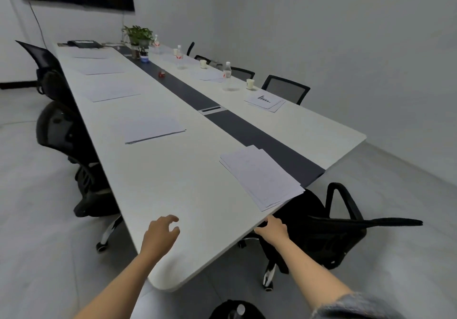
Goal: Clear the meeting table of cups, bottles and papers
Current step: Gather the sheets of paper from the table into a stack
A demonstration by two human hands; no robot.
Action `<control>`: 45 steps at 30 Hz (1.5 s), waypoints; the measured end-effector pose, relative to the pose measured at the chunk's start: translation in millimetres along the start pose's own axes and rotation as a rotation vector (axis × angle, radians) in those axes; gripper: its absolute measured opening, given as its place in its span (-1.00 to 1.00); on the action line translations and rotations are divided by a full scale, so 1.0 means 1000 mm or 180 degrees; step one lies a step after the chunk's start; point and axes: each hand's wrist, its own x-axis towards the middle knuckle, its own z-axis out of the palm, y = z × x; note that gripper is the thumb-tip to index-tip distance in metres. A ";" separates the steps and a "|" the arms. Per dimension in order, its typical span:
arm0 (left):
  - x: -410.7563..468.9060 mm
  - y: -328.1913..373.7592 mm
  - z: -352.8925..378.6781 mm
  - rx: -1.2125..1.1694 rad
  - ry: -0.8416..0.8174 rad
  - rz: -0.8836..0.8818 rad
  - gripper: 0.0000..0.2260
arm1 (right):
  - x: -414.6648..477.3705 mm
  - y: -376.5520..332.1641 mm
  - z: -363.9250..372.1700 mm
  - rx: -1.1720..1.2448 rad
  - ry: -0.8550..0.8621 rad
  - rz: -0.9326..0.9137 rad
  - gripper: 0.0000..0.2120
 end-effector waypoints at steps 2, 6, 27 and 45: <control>0.026 -0.009 0.008 0.0045 -0.0175 0.0006 -0.71 | 0.020 -0.009 0.008 -0.0129 0.0124 -0.0022 -0.52; 0.086 -0.028 0.016 0.0303 -0.0397 0.0174 -0.65 | 0.062 -0.029 0.021 -0.0355 0.0387 -0.0005 -0.53; 0.213 -0.048 0.008 0.2079 -0.2195 0.0623 -0.29 | 0.131 -0.099 0.051 -0.1854 -0.0380 -0.0022 -0.53; 0.149 -0.011 0.027 -0.1367 -0.0867 -0.0961 -0.64 | 0.093 -0.040 0.033 0.0782 0.0043 0.0971 -0.30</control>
